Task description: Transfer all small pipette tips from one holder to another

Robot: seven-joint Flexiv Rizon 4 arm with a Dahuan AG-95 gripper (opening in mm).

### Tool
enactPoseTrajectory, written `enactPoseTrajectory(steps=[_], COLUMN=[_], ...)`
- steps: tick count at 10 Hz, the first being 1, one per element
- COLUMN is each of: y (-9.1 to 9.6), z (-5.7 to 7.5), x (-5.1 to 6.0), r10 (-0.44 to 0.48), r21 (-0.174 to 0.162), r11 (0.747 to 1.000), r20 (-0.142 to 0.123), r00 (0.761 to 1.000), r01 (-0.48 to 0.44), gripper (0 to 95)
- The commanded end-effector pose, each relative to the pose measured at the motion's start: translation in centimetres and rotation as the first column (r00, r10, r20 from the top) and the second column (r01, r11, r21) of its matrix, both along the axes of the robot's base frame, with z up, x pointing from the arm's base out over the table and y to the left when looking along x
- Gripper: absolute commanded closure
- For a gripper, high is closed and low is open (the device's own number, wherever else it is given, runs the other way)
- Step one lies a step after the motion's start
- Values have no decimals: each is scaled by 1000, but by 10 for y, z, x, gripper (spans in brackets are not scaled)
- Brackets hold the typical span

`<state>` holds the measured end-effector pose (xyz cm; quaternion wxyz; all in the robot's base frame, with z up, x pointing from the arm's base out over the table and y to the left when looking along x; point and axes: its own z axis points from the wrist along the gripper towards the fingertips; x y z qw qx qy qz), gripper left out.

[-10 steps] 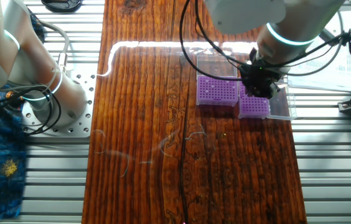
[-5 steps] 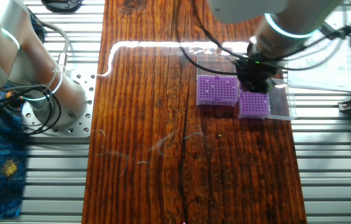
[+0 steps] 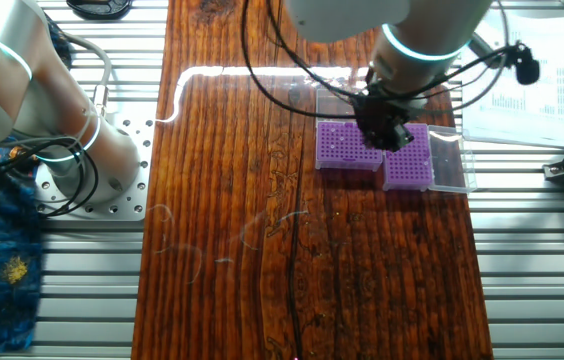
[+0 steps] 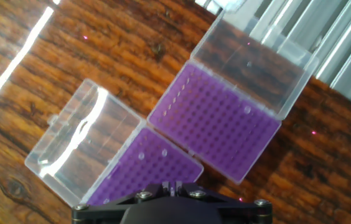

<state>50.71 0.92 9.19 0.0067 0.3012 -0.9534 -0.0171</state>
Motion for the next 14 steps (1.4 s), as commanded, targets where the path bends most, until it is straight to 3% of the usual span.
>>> enactPoseTrajectory(steps=[1,6,14], y=[0,10,10], z=[-2,-8,-17], x=[1,-3,-9], r10=[-9,-40,-48], r21=[12,17,23], r11=[1000,999,999], r20=[0,2,7], r00=[1000,999,999], r01=[9,40,48], gripper=[950,950,950])
